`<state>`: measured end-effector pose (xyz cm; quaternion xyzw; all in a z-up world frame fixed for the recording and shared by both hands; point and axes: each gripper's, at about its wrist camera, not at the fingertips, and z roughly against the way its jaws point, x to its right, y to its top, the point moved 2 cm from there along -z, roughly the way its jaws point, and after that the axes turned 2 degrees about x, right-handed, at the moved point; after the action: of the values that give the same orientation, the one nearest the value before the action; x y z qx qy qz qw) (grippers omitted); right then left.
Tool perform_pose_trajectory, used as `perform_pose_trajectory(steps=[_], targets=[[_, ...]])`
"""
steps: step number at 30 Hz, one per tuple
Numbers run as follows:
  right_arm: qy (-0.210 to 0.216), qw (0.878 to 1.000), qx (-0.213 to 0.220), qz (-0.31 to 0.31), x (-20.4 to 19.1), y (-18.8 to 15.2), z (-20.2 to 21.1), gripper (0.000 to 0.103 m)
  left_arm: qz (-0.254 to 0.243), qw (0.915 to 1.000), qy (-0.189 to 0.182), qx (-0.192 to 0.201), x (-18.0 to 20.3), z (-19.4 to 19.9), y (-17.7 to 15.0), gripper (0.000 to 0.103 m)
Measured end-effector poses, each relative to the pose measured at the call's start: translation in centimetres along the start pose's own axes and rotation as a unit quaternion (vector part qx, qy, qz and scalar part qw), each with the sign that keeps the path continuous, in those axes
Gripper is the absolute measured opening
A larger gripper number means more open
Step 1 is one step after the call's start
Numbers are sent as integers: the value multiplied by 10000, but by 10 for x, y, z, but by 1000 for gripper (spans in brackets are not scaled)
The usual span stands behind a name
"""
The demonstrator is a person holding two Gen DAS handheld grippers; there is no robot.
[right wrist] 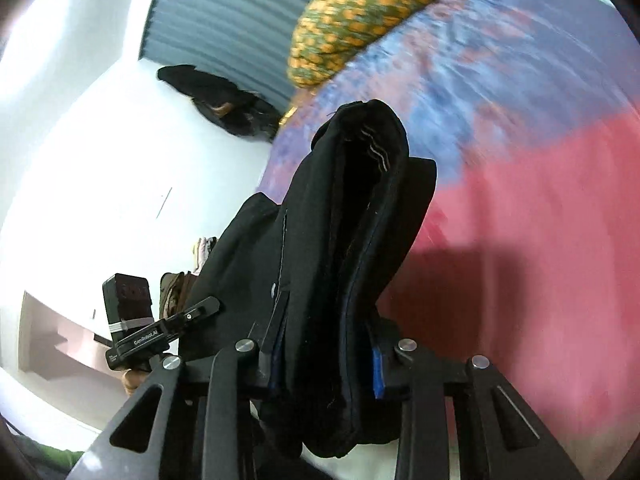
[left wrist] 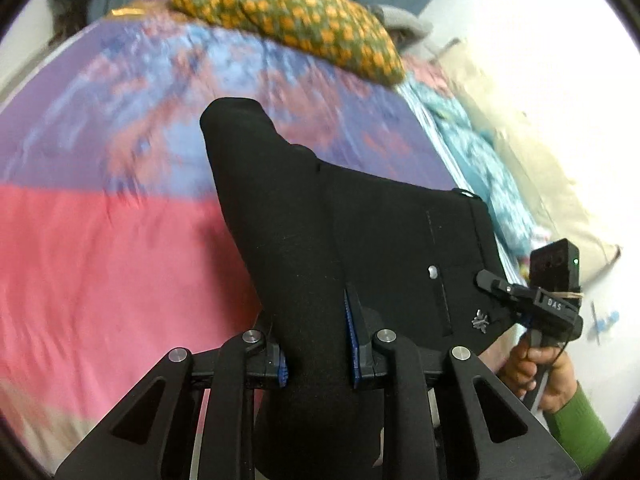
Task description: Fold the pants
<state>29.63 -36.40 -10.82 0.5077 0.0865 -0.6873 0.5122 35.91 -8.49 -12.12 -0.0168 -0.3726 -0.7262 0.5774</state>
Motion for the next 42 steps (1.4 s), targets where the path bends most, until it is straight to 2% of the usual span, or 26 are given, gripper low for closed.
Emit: perform_pose_trajectory(steps=[5, 9, 10, 11, 12, 13, 14, 15, 16, 18, 19, 20, 22, 24, 25, 27, 29, 32, 34, 36, 40, 42], targets=[[40, 9997, 69, 247, -13, 64, -56, 32, 39, 9993, 200, 306, -28, -21, 58, 21], [-75, 9985, 92, 538, -7, 98, -93, 32, -48, 9983, 474, 330, -51, -56, 75, 26], [-198, 9981, 48, 584, 0, 102, -103, 34, -37, 9976, 673, 188, -62, -74, 74, 37], [-407, 9978, -46, 524, 12, 102, -113, 40, 64, 9950, 991, -53, -76, -93, 68, 50], [-754, 9963, -216, 347, 30, 102, -125, 44, 210, 9900, 1362, -301, -93, -110, 61, 54], [-1238, 9913, -405, 169, 49, 99, -135, 50, 338, 9813, 1814, -540, -110, -124, 50, 55], [-1712, 9833, -614, -1, 69, 92, -141, 53, 407, 9807, 1842, -521, -119, -125, 40, 65], [-1771, 9820, -600, -279, 86, 84, -139, 57, 491, 9834, 1726, -272, -122, -114, 34, 68], [-1639, 9847, -409, -418, 91, 81, -130, 56, 555, 9830, 1750, -73, -123, -100, 27, 73], [-1592, 9863, -74, -428, 90, 74, -108, 57, 395, 9766, 2111, 133, -117, -73, 15, 75], [-1752, 9843, -4, -213, 83, 70, -95, 57, 229, 9723, 2315, 225, -111, -59, 6, 77], [-2008, 9796, 79, 81, 73, 64, -81, 57, 82, 9690, 2451, 286, -104, -46, -3, 82], [-2240, 9732, 157, 504, 52, 50, -63, 60, -135, 9639, 2640, 310, -89, -27, -23, 87], [-2561, 9622, 221, 897, 23, 27, -43, 83, -315, 9584, 2810, 382, -68, -9, -44, 90], [-2758, 9545, 263, 1102, 3, 8, -34, 103, -405, 9541, 2929, 476, -56, 0, -58, 96], [-2932, 9466, 304, 1310, -21, -19, -26, 103, -544, 9441, 3154, 783, -33, 17, -83, 99], [-3186, 9362, 233, 1465, -42, -48, -25, 103, -699, 9396, 3202, 982, -8, 31, -110, 100], [-3655, 9177, 148, 1552, -65, -105, -18, 103, -788, 9429, 3119, 861, 20, 48, -141, 100], [-3603, 9190, 293, 1576, -84, -137, -7, 103, -802, 9467, 2993, 876, 34, 63, -155, 100], [-3640, 9119, 477, 1833, -112, -166, 4, 103, -829, 9464, 2976, 943, 44, 78, -164, 100], [-3784, 8959, 639, 2240, -146, -196, 15, 103, -701, 9520, 2804, 1004, 51, 104, -170, 100], [-3780, 8949, 743, 2255, -157, -205, 25, 103, -650, 9537, 2765, 988, 53, 112, -174, 100]])
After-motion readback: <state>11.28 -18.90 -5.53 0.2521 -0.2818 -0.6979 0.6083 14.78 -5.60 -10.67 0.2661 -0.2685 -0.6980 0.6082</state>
